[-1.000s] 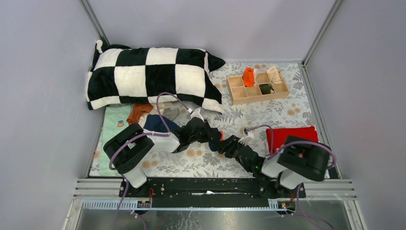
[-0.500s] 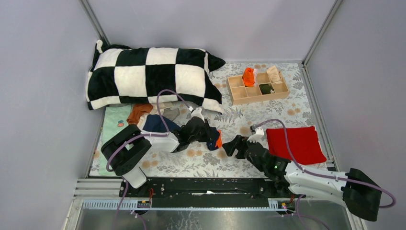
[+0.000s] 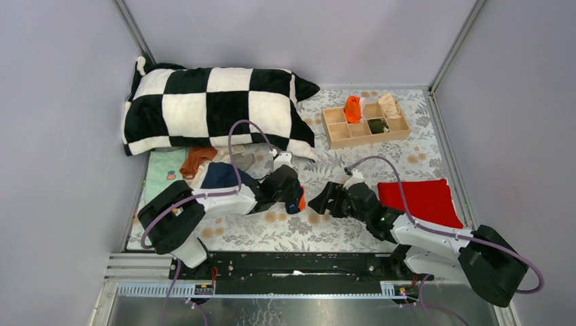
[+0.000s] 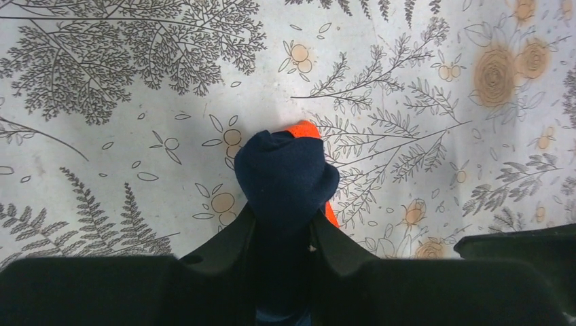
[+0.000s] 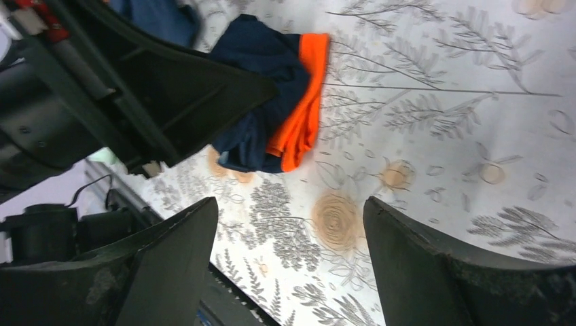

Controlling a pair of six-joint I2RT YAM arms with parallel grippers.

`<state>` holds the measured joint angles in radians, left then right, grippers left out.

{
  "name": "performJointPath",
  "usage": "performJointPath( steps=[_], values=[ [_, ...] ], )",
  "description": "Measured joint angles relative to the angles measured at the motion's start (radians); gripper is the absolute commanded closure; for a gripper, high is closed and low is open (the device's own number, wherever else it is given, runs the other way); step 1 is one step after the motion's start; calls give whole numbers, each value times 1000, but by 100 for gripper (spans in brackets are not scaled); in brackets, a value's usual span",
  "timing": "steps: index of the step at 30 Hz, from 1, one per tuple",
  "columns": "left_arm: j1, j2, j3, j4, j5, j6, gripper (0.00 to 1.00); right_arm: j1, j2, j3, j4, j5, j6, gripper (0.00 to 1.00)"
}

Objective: Roll the underwear
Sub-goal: Roll the underwear to the center of the board.

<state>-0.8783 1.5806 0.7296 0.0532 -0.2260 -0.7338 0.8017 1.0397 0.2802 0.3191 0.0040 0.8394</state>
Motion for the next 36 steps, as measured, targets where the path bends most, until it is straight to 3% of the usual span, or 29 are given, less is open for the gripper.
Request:
performJointPath(
  steps=[8, 18, 26, 36],
  values=[
    [-47, 53, 96, -140, -114, -34, 94, 0, 132, -26, 230, -67, 19, 10],
    [-52, 86, 146, -206, -142, -76, 93, 48, 355, -72, 533, -67, 47, 10],
    [-53, 88, 151, -214, -143, -83, 92, 82, 457, -51, 646, -13, 89, 10],
    [-44, 94, 155, -208, -146, -103, 88, 111, 577, -24, 759, 40, 151, 30]
  ],
)
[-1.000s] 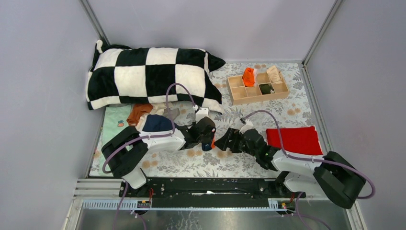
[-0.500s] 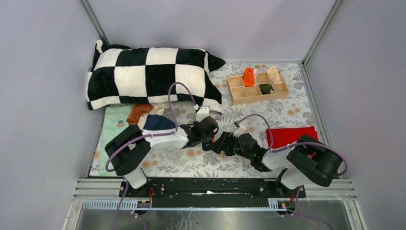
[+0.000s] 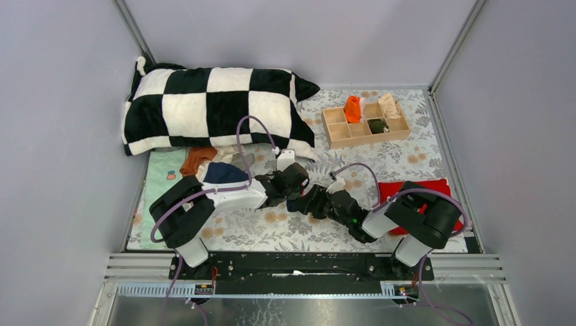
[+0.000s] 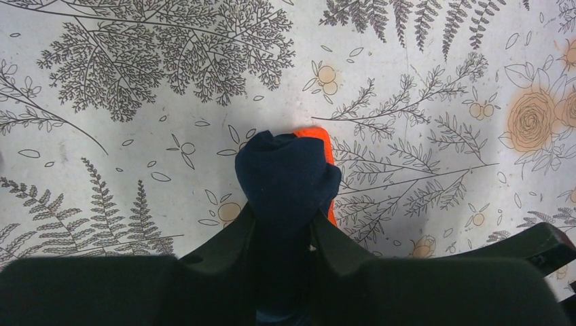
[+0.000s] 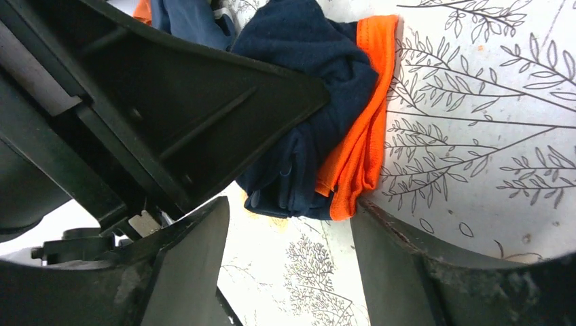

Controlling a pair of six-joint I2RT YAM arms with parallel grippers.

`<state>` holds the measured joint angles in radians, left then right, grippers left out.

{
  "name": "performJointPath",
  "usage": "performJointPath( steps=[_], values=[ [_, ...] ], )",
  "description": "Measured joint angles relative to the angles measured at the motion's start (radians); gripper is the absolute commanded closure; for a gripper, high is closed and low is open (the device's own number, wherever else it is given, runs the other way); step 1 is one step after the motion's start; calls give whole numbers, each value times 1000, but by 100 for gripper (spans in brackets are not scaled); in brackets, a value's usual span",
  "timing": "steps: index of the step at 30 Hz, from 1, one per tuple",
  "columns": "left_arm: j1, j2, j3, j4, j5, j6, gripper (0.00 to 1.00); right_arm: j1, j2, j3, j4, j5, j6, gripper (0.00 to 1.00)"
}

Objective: Roll the underwear
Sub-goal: Roll the underwear to the center of the board.

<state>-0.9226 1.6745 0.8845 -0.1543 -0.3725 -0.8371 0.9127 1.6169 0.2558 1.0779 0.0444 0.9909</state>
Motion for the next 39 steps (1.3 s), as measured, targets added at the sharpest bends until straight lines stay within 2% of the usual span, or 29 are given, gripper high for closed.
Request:
performJointPath(
  steps=[8, 10, 12, 19, 22, 25, 28, 32, 39],
  values=[
    [1, 0, 0, 4, 11, -3, 87, 10, 132, -21, 211, 51, 84, 31],
    [1, 0, 0, 5, 11, -4, 87, 19, 157, -29, 260, 74, 96, 34],
    [1, 0, -2, 7, 12, -5, 87, 24, 177, -34, 293, 96, 107, 40],
    [0, -2, -12, 23, 14, -7, 86, 26, 251, -37, 381, 155, 157, 69],
    [1, -2, -15, 28, 15, -9, 83, 26, 276, -37, 418, 157, 175, 77],
    [1, -5, -19, 34, 14, -10, 75, 26, 299, -40, 454, 156, 189, 91],
    [1, -9, -24, 38, 14, -11, 62, 26, 320, -45, 487, 156, 204, 98],
    [2, -10, -24, 34, 21, -21, 52, 26, 335, -51, 510, 157, 219, 100],
    [13, -10, -19, 11, 48, -25, 43, 26, 336, -52, 511, 156, 223, 100]
  ],
)
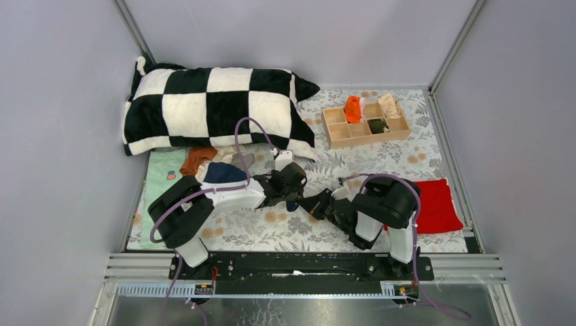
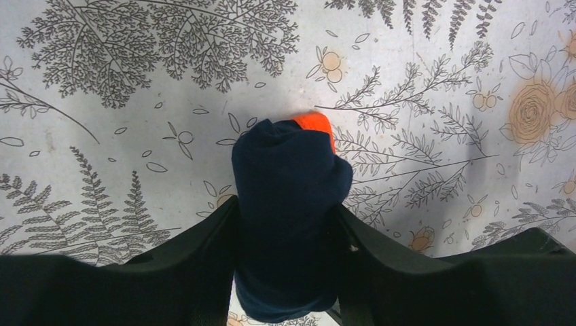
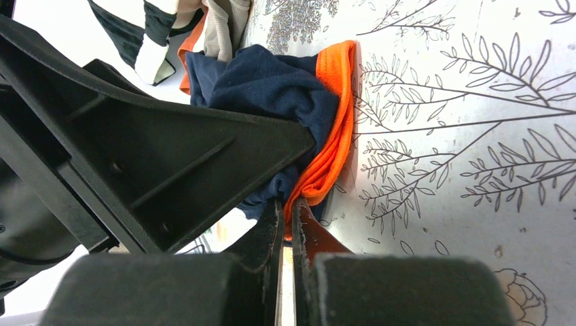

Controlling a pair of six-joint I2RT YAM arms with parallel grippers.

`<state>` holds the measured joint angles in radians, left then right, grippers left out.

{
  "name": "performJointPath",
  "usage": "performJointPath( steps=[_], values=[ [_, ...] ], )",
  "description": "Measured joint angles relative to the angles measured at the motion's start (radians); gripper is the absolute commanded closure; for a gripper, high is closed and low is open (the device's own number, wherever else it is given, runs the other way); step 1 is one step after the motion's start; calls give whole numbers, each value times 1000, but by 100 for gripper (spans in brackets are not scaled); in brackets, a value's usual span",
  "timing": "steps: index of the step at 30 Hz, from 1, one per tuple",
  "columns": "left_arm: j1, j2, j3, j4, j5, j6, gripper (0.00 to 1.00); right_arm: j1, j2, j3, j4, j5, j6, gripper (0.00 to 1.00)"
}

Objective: Roll the underwear
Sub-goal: Roll the underwear to the center of the board.

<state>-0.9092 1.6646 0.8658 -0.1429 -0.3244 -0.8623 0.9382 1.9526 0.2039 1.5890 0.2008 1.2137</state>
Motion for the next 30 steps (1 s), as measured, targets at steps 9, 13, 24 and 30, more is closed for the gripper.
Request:
performJointPath(
  steps=[9, 13, 24, 30],
  values=[
    [44, -73, 0, -48, 30, 12, 24, 0, 0, 0, 0, 1, 2, 100],
    [61, -182, -30, -30, 34, 27, 17, 0, 0, 0, -1, 1, 7, 100],
    [107, -373, -230, 34, 52, 43, 30, 0, 0, -1, -3, 0, 23, 100],
    [122, -358, -281, 103, 90, 43, 32, 0, 0, -1, -3, 0, 26, 100]
  ],
)
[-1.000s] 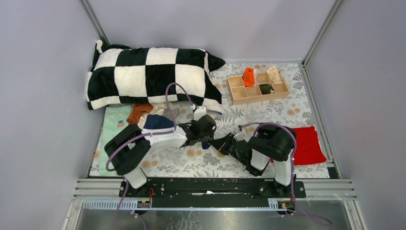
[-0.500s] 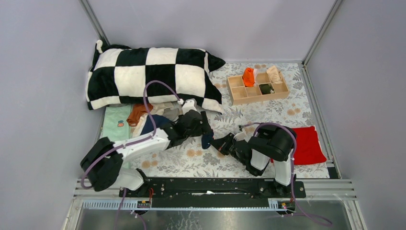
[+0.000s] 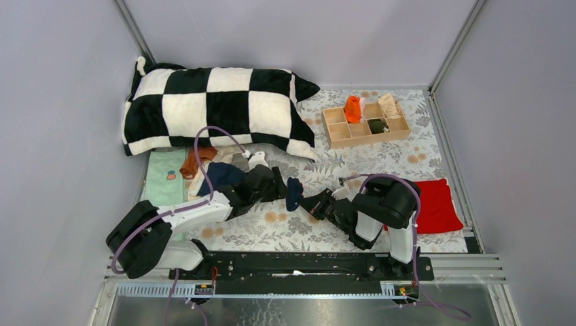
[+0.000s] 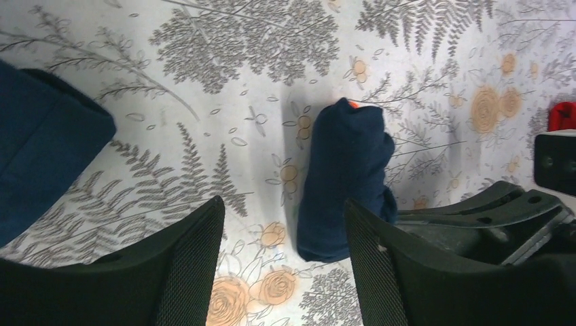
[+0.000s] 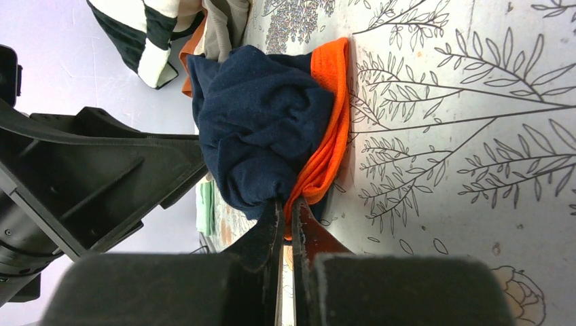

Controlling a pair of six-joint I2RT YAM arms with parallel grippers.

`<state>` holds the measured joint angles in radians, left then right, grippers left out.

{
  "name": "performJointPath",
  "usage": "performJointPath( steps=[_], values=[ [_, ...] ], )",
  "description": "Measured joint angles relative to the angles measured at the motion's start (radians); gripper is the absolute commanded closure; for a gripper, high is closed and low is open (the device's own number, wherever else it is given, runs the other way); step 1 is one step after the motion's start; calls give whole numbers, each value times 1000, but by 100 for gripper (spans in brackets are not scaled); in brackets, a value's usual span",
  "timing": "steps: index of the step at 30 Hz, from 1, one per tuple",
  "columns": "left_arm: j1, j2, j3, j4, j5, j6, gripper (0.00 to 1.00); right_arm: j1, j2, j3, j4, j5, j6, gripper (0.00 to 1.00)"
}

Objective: Roll the underwear
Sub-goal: Roll the underwear to the center of the board.

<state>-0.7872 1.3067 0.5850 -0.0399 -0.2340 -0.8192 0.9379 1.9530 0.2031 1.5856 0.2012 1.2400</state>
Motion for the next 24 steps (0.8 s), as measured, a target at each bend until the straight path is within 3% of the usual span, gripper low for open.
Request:
performJointPath(
  steps=[15, 20, 24],
  values=[
    [4, 13, 0, 122, 78, 10, 47, 0, 31, 0, 35, -1, 26, 100],
    [4, 40, 0, 161, 109, 7, 61, 0, 31, 0, 36, -1, 27, 100],
    [4, 77, 1, 187, 139, 3, 67, 0, 32, 0, 35, -1, 31, 100]
  ],
)
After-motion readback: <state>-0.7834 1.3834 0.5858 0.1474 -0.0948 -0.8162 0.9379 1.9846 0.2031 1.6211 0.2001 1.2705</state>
